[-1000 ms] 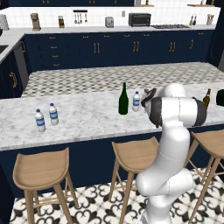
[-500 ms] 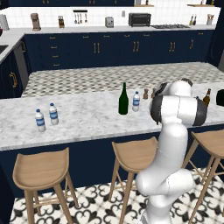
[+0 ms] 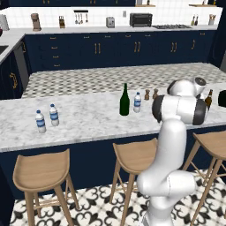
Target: Move the plastic bottles in the middle to the plastics group, and the glass bottles in the middle to the glass group.
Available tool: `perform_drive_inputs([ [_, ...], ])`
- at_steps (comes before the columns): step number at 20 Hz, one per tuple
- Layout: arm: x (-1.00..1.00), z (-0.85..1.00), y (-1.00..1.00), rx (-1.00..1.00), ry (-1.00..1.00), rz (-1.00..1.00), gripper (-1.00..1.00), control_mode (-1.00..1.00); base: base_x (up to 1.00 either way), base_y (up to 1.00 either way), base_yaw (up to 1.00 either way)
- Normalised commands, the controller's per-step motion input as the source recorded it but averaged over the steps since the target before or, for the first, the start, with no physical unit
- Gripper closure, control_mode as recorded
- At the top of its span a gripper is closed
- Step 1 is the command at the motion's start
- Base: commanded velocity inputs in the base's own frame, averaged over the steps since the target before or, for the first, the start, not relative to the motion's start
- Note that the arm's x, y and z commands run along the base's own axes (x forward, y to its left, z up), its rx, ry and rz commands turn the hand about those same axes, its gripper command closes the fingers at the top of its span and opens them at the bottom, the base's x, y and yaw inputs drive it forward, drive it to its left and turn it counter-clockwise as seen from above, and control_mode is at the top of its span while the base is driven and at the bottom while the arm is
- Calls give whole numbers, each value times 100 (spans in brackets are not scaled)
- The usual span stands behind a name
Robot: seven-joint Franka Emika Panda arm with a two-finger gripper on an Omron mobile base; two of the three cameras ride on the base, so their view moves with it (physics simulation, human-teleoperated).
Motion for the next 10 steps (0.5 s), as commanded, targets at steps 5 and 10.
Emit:
perform_drive_inputs([
  [5,4,0,-45,0,0,0,100,-100,0,0,0],
  [10,13,0,-54,0,0,-2,100,-100,0,0,0],
])
